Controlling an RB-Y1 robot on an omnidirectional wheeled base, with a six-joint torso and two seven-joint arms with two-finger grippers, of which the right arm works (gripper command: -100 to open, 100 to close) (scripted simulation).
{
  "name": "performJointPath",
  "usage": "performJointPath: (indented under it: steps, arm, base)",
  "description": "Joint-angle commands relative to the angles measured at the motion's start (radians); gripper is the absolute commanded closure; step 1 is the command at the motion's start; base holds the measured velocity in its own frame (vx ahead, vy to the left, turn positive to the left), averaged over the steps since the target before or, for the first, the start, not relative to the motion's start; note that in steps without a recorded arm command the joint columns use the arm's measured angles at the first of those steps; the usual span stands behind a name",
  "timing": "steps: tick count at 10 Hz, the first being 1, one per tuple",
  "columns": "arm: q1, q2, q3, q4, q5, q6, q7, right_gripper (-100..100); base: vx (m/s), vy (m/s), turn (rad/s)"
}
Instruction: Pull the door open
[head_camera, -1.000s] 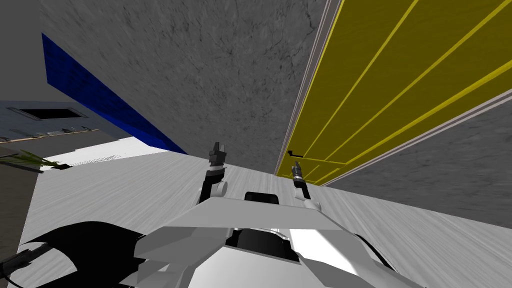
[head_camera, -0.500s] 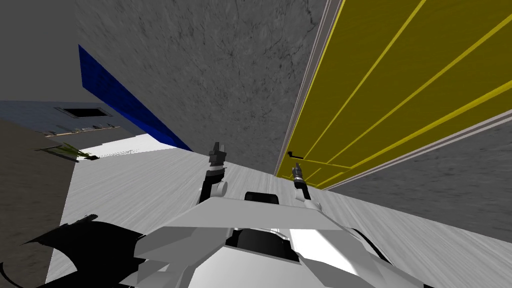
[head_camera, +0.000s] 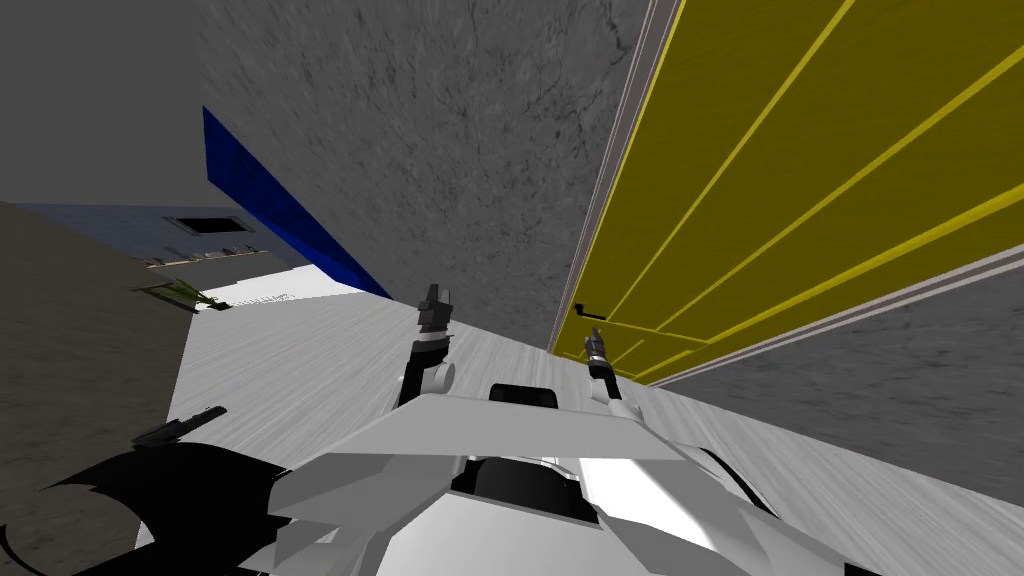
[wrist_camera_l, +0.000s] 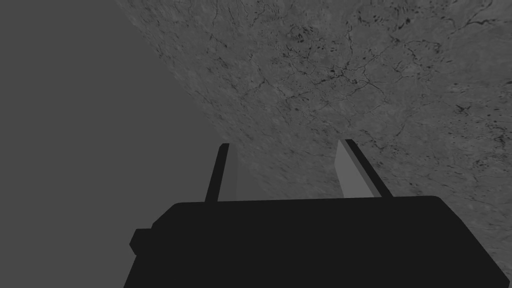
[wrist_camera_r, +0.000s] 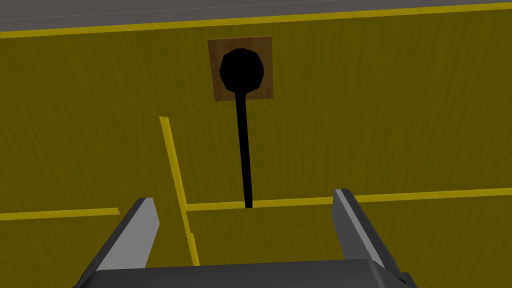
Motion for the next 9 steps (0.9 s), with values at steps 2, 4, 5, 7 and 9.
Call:
performJointPath:
  steps: [2, 4, 5, 7, 9]
  arm:
    - [0.010, -0.013, -0.006, 0.004, -0.004, -0.007, -0.012, -100]
    - [0.023, -0.030, -0.014, 0.010, -0.010, -0.017, -0.028, -100]
    - [0.031, -0.040, -0.018, 0.013, -0.014, -0.022, -0.037, -100]
    - [0.041, -0.053, -0.024, 0.017, -0.018, -0.029, -0.049, -100]
    - [0.046, -0.060, -0.027, 0.019, -0.021, -0.033, -0.056, -100]
  base:
    - [0.154, -0.011, 0.075]
    - [0.196, -0.031, 0.086]
    - [0.183, -0.043, 0.106]
    - [0.131, -0.039, 0.051]
    - [0.174, -0.026, 0.079]
